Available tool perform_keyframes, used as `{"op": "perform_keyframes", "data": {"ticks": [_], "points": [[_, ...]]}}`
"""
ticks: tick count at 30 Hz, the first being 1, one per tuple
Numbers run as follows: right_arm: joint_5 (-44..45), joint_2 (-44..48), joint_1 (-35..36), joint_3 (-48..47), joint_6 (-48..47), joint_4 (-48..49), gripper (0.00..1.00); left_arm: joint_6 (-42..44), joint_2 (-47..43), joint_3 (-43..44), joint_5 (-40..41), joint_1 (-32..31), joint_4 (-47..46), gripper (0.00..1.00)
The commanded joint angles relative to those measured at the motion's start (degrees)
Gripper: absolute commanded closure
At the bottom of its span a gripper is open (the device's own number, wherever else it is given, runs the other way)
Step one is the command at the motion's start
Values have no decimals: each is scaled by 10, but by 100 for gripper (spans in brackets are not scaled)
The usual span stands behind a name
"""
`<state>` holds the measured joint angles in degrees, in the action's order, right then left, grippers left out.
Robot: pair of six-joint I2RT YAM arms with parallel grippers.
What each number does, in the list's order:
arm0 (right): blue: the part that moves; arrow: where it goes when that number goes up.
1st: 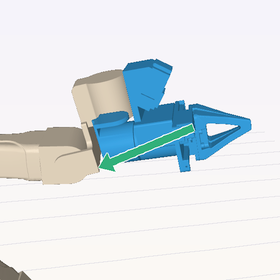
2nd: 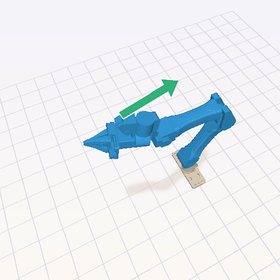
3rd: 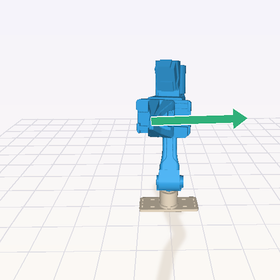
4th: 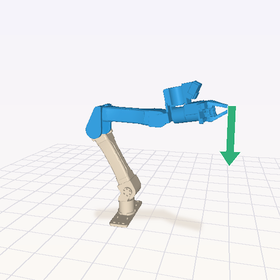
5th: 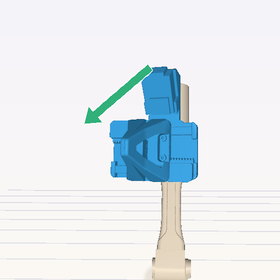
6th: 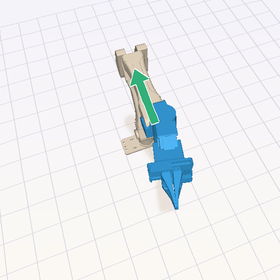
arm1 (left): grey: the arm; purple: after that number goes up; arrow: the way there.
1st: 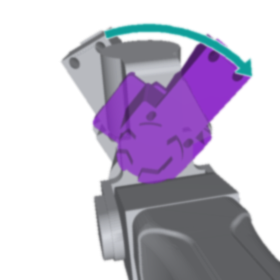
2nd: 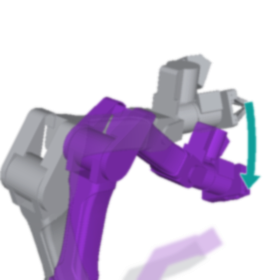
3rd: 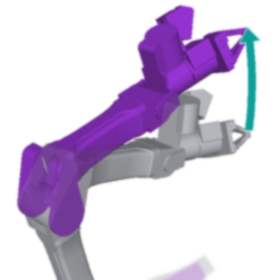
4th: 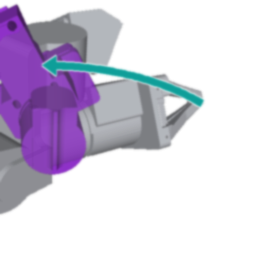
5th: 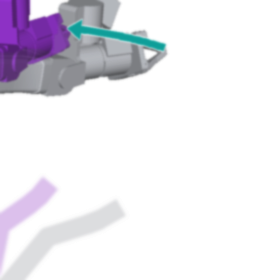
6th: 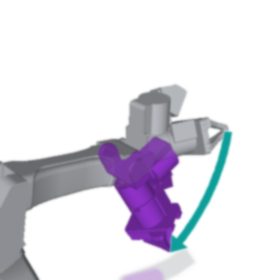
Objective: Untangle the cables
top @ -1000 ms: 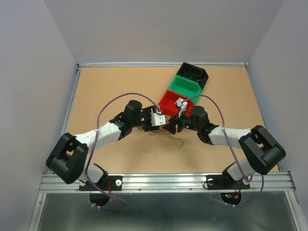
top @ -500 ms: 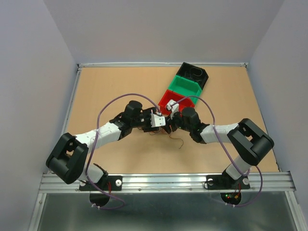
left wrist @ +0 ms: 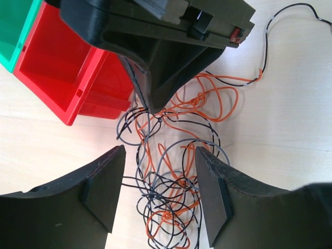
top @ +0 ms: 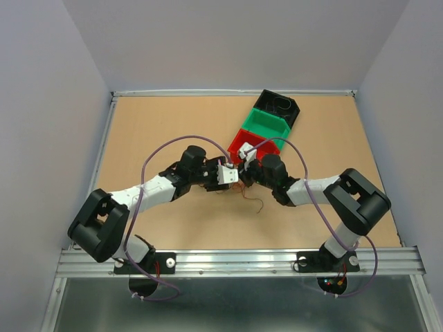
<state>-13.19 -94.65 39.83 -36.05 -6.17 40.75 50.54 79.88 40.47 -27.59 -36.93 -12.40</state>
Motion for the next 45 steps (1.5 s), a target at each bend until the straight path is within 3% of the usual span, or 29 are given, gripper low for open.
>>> {"op": "perform_keyframes", "data": {"ticks": [1,11,17,24,31,37,42,44,45], "points": [[-22,18,5,-9,-8,41,99,3,8,17,-1,-5,-2,34],[-102,64,5,22,0,50,99,-25,18,21,14,-6,-28,35],[-135,68,7,25,1,51,99,-37,-29,-6,18,-3,-57,34],[-152,87,7,38,-3,51,100,-53,-101,-44,-31,26,-97,25],[-177,93,9,43,-7,50,99,-24,-97,-41,-68,28,-69,26],[-183,92,11,43,-9,51,100,-7,-81,-23,-92,27,-34,38],[-192,94,11,42,-11,51,99,7,-73,-17,-102,26,-15,64],[-195,95,12,43,-11,51,99,7,-68,-14,-101,24,-10,69],[-197,95,12,43,-11,51,100,7,-61,-9,-101,24,-9,80]]}}
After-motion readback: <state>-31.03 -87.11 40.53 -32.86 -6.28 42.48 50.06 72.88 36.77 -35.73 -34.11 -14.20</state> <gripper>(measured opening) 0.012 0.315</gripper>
